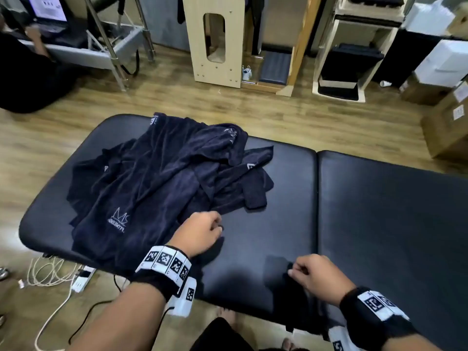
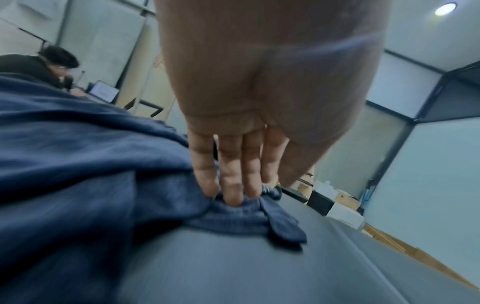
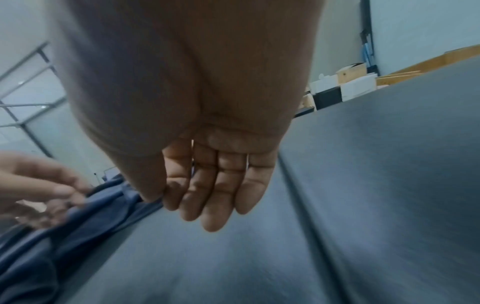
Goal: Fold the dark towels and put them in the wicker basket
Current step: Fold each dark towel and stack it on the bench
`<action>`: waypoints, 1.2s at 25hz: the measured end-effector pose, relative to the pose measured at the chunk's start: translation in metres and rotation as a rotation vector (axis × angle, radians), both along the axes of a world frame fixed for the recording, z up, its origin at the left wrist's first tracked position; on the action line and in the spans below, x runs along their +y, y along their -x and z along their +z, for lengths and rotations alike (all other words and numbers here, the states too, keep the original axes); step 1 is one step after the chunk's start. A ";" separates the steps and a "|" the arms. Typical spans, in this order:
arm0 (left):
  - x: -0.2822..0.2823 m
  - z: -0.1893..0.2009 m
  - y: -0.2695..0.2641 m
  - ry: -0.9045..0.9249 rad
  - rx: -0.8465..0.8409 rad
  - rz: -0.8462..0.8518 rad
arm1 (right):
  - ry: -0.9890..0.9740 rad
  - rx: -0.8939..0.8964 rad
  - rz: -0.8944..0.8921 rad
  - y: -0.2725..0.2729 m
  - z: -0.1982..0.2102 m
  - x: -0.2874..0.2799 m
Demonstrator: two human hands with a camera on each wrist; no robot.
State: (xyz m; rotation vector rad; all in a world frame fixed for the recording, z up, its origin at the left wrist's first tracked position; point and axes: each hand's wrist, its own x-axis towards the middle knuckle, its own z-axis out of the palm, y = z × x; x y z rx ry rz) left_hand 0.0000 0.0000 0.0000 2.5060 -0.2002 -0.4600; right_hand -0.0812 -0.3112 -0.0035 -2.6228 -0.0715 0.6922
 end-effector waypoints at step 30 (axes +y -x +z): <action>0.005 0.015 -0.008 0.177 -0.047 -0.321 | 0.088 -0.135 0.421 -0.087 0.038 0.110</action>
